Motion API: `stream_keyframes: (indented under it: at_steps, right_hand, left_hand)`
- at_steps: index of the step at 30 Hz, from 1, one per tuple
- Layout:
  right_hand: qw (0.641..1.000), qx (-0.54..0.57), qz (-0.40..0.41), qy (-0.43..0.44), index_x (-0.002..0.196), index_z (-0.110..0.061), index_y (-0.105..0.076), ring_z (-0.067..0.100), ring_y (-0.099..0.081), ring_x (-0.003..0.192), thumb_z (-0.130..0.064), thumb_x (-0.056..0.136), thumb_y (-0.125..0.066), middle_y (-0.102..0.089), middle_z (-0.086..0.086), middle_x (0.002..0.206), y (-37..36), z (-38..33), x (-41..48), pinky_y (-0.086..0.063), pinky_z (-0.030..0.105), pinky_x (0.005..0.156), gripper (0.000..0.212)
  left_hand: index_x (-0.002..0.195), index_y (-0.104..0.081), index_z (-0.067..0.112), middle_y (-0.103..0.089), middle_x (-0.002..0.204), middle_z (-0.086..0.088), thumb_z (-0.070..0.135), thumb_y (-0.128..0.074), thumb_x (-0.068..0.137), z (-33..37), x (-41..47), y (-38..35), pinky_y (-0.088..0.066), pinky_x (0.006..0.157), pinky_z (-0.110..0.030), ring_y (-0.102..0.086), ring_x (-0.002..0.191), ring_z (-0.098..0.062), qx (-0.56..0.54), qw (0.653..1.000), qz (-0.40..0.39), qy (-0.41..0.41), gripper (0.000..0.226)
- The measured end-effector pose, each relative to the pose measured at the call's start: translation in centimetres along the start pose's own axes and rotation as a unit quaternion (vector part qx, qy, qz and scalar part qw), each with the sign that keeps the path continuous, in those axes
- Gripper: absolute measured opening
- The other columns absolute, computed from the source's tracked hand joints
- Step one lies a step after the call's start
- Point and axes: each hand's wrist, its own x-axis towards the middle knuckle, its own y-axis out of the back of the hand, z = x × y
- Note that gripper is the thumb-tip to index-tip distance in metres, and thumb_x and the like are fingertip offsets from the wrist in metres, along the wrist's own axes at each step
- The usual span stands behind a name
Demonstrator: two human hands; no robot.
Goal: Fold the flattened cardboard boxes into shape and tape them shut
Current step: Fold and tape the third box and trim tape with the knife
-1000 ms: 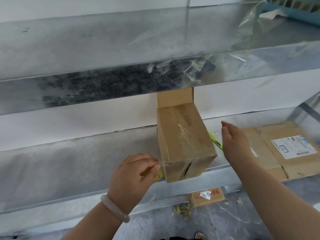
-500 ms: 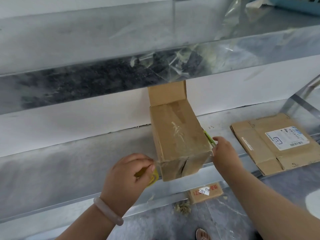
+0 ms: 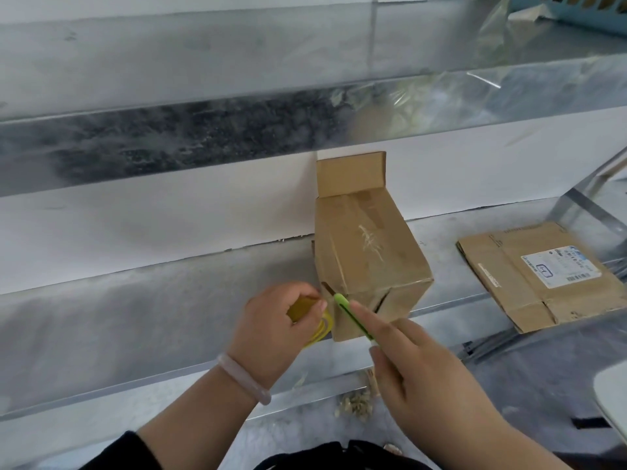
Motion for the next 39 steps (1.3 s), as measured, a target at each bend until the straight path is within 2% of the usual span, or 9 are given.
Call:
stream_keyframes:
  at_steps: [5,8,13,20,25,29,33,37,39]
  right_hand:
    - [0.997,-0.001,-0.053,-0.048,0.143,-0.06,0.009,0.016,-0.056,0.084,-0.032,0.104,-0.032,-0.039,-0.01,0.104,-0.1,-0.7,0.7,-0.05,0.032,0.073,0.063]
    - [0.993,-0.031,-0.089,-0.067,0.143,-0.057,0.016,0.016,-0.053,0.083,-0.033,0.104,-0.03,-0.034,-0.01,0.098,0.3,-1.3,0.9,-0.05,0.033,0.074,0.065]
    - [0.986,-0.062,-0.131,-0.077,0.117,-0.061,0.038,0.016,-0.052,0.082,-0.033,0.104,-0.028,-0.034,-0.008,0.097,0.4,-2.2,1.1,-0.048,0.031,0.072,0.073]
    - [0.988,-0.071,-0.112,-0.08,0.125,-0.05,0.035,0.014,-0.047,0.075,-0.028,0.104,-0.03,-0.036,-0.007,0.096,0.1,-2.0,1.2,-0.039,0.025,0.06,0.072]
    - [0.984,-0.094,-0.119,-0.089,0.122,-0.049,0.038,0.014,-0.047,0.073,-0.028,0.104,-0.029,-0.033,-0.008,0.096,0.2,-1.9,0.8,-0.044,0.027,0.063,0.072]
    - [0.983,-0.098,-0.118,-0.098,0.125,-0.046,0.037,0.011,-0.033,0.06,-0.026,0.104,-0.03,-0.031,-0.007,0.094,-0.5,-1.7,1.4,-0.027,0.022,0.048,0.073]
    - [0.983,-0.106,-0.112,-0.101,0.13,-0.046,0.035,0.014,-0.04,0.068,-0.025,0.104,-0.03,-0.033,-0.007,0.097,-0.5,-1.4,1.3,-0.035,0.024,0.055,0.073]
    - [0.981,-0.111,-0.112,-0.117,0.125,-0.048,0.037,0.013,-0.034,0.059,-0.024,0.103,-0.033,-0.033,-0.006,0.097,-0.8,-1.6,1.2,-0.024,0.023,0.045,0.077]
    - [0.988,-0.109,-0.056,-0.096,0.133,-0.047,0.03,0.011,-0.026,0.051,-0.021,0.099,-0.044,-0.033,-0.006,0.091,-1.2,-1.4,1.4,-0.017,0.023,0.042,0.085]
  left_hand:
    - [0.085,-0.07,0.028,-0.065,0.094,0.02,0.04,-0.058,0.079,0.2,0.0,0.1,-0.039,0.076,-0.004,-0.058,0.087,0.005,0.003,1.0,0.011,-0.019,0.018]
    - [0.082,-0.069,0.027,-0.062,0.1,0.019,0.039,-0.057,0.08,0.4,0.0,-0.1,-0.04,0.074,-0.006,-0.058,0.085,0.003,0.006,1.0,0.011,-0.026,0.017]
    - [0.081,-0.07,0.025,-0.066,0.092,0.017,0.035,-0.061,0.08,0.4,0.1,-0.4,-0.04,0.074,-0.005,-0.059,0.086,0.002,-0.011,1.0,0.024,-0.013,0.013]
    - [0.08,-0.071,0.024,-0.067,0.085,0.018,0.029,-0.065,0.079,0.5,0.3,-0.4,-0.038,0.075,-0.004,-0.059,0.087,0.002,-0.002,1.0,0.028,-0.007,0.008]
    - [0.077,-0.071,0.022,-0.065,0.087,0.019,0.032,-0.064,0.078,0.5,0.5,-0.5,-0.037,0.075,-0.002,-0.058,0.088,0.004,-0.008,0.999,0.043,-0.015,0.012]
    - [0.072,-0.069,0.022,-0.061,0.088,0.018,0.037,-0.061,0.077,1.1,0.4,-0.8,-0.04,0.072,-0.005,-0.057,0.086,0.003,-0.023,0.998,0.046,-0.021,0.018]
    - [0.071,-0.07,0.022,-0.057,0.092,0.021,0.024,-0.072,0.077,0.7,0.6,-0.4,-0.036,0.073,0.0,-0.053,0.091,0.01,-0.018,0.998,0.059,0.013,0.007]
    - [0.069,-0.069,0.023,-0.056,0.091,0.02,0.03,-0.068,0.076,1.2,-0.1,-1.0,-0.04,0.071,-0.006,-0.055,0.086,0.004,-0.024,0.999,0.043,-0.002,0.009]
    - [0.069,-0.068,0.024,-0.056,0.09,0.019,0.031,-0.068,0.076,1.4,-0.1,-1.0,-0.04,0.069,-0.007,-0.056,0.084,0.003,-0.02,0.999,0.045,-0.003,0.01]
